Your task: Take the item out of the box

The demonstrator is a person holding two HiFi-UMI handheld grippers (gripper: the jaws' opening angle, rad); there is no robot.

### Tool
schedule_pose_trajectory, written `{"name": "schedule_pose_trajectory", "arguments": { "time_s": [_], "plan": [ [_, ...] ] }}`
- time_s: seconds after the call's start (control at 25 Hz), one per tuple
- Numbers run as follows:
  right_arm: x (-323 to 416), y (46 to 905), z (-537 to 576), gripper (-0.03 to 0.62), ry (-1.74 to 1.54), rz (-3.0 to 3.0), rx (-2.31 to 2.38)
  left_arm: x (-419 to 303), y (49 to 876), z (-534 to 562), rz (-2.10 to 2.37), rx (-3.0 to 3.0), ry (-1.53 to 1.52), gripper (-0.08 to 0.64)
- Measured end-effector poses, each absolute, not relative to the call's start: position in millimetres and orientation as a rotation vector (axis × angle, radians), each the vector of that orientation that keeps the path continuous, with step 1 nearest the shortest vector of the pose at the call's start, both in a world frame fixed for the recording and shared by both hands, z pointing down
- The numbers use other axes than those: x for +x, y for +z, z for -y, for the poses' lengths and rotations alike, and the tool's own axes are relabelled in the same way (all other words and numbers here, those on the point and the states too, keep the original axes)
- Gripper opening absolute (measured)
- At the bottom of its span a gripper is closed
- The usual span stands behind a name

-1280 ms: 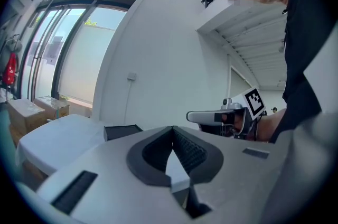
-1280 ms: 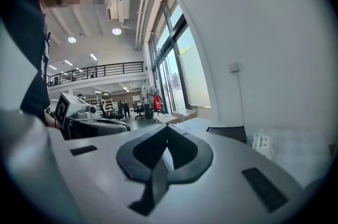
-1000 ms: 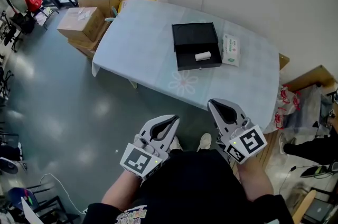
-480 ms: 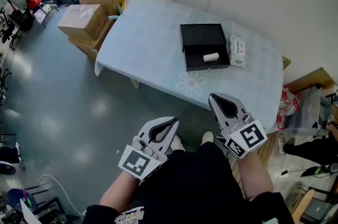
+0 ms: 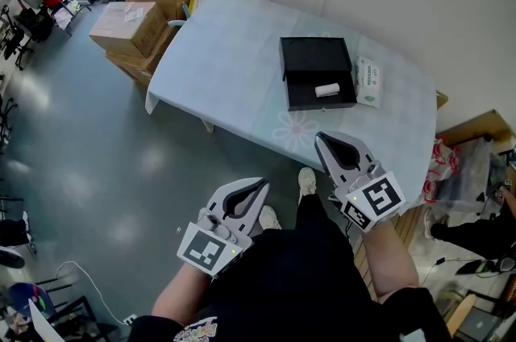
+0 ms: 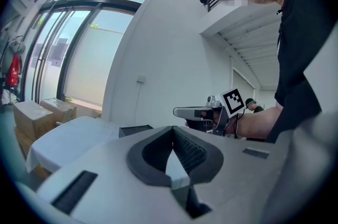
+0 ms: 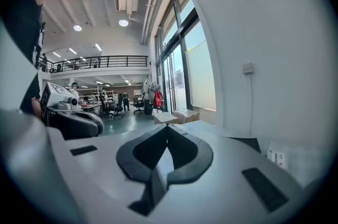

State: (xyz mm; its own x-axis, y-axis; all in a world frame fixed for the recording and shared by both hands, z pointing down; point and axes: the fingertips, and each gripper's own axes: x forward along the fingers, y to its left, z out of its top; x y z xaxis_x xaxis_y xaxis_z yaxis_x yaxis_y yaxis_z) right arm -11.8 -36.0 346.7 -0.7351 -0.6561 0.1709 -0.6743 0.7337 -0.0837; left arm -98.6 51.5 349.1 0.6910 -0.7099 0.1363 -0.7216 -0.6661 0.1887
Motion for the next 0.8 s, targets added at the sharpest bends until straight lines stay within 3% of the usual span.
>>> {"name": "schedule_pose_trajectory", "arguments": {
  "time_s": [0.8],
  "plan": [
    [38.2, 383.4, 153.3, 0.009, 0.212, 2.778, 0.896, -32.9, 354.5, 28.3, 1.253, 2.604, 0.116, 0.008]
  ]
}}
